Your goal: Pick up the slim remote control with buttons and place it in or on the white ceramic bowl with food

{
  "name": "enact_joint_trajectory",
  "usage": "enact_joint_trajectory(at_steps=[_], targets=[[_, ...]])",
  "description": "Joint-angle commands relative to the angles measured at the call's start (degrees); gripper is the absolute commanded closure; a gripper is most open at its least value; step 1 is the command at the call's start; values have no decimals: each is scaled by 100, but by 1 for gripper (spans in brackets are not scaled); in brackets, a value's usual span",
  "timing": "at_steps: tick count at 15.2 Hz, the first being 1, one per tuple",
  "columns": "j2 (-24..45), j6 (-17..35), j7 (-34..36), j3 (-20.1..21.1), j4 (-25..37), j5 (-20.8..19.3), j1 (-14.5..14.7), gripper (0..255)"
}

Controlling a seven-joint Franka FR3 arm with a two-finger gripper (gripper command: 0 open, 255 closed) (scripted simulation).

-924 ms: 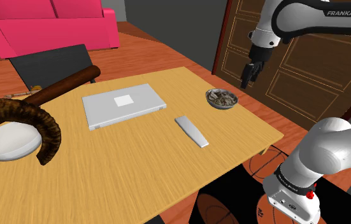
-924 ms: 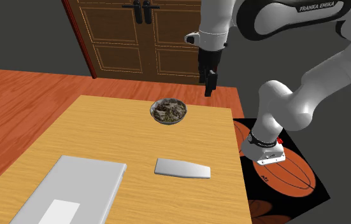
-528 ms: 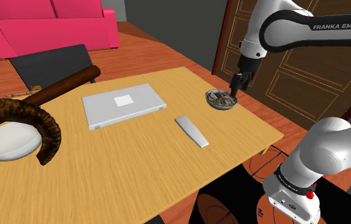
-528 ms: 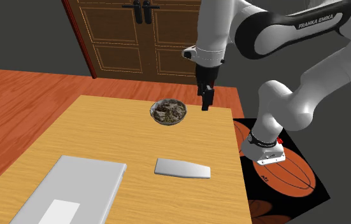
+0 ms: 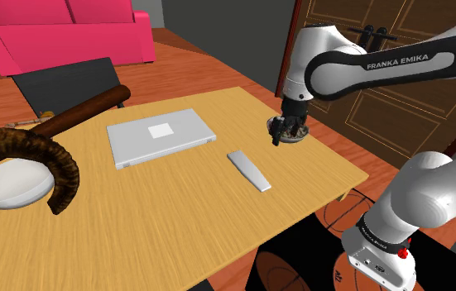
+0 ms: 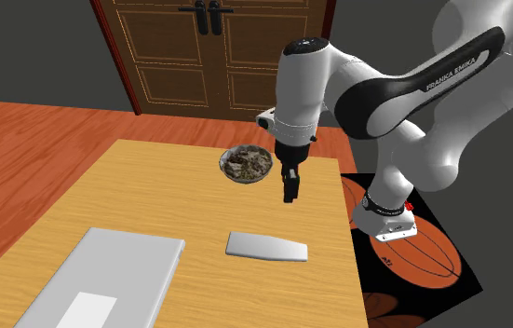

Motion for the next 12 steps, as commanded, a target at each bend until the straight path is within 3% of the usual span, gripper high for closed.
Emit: enact_joint_trajectory(at_steps=[1, 9, 12], targets=[[333, 360, 326, 217, 1, 91, 42, 0], [1903, 1590, 1675, 1022, 394, 62, 86, 0], [2123, 1833, 1796, 1083, 369, 3, 80, 0]])
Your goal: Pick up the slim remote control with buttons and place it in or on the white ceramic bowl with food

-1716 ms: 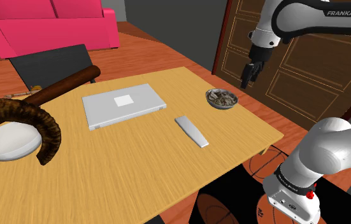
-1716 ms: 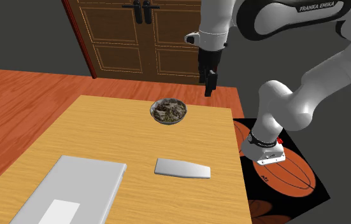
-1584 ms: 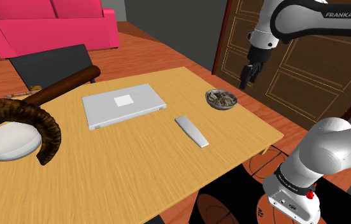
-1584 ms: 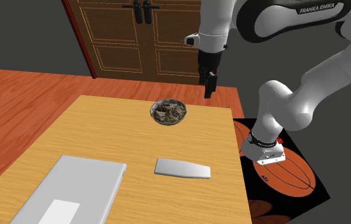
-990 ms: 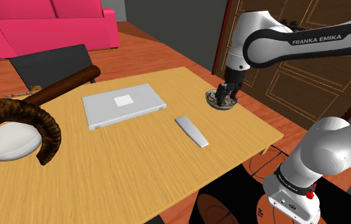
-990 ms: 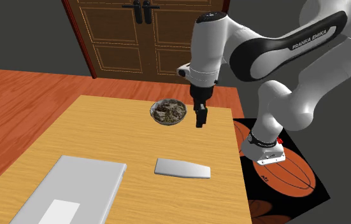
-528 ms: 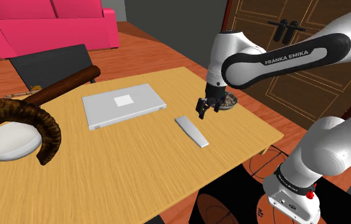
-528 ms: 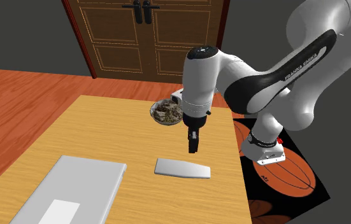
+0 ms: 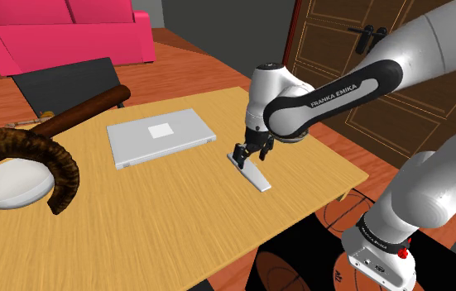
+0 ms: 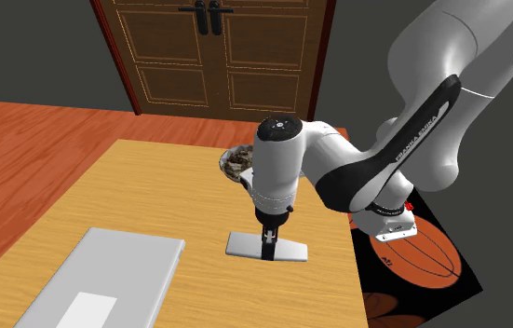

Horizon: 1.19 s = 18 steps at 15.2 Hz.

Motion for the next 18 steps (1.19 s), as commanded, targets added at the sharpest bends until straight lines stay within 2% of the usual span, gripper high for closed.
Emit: enact_joint_trajectory(at_steps=[1, 6, 13, 14, 18], targets=[[165, 192, 73, 39, -27, -45, -9, 0], [443, 593, 147, 80, -160, -137, -31, 0], [443, 593, 147, 80, -160, -137, -31, 0], [443, 593, 147, 80, -160, -137, -31, 255], [443, 592, 147, 79, -159, -138, -31, 255]])
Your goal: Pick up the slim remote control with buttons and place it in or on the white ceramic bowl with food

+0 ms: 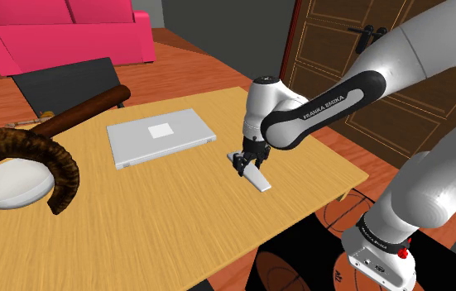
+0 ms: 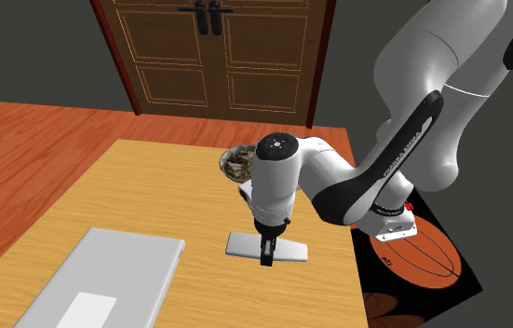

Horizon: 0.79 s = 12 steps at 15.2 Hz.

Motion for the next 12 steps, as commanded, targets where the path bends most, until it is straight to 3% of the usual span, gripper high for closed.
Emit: enact_joint_trajectory(at_steps=[1, 5, 12], targets=[[0, 1, 0, 0, 1, 0, 0, 255], [0, 2, 0, 0, -1, 0, 0, 255], [-404, -610, -102, -60, 222, 127, 29, 255]])
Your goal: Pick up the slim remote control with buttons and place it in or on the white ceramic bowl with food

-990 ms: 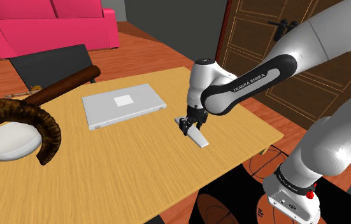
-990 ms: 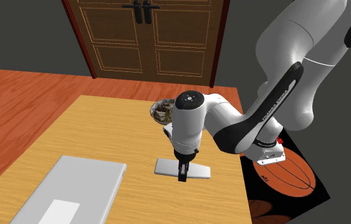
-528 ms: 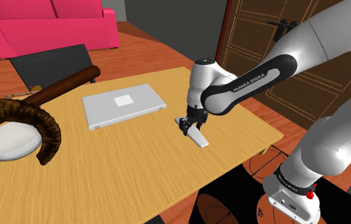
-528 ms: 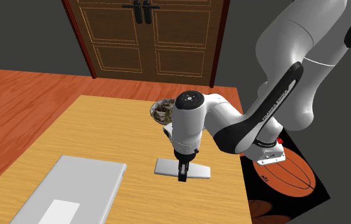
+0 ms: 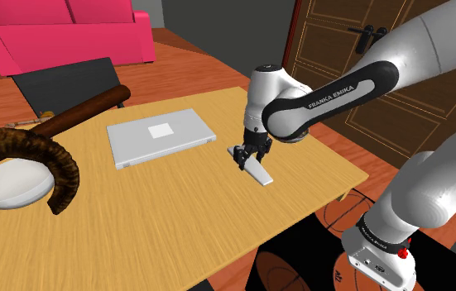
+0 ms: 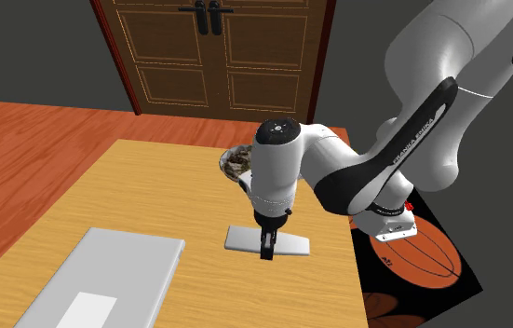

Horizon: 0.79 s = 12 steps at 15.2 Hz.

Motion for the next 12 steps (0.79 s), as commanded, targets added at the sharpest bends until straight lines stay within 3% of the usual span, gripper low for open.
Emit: enact_joint_trajectory(at_steps=[1, 12], targets=[[-115, -183, -24, -18, 70, 32, 9, 255], [-572, -1115, -105, -121, 556, 110, 28, 255]])
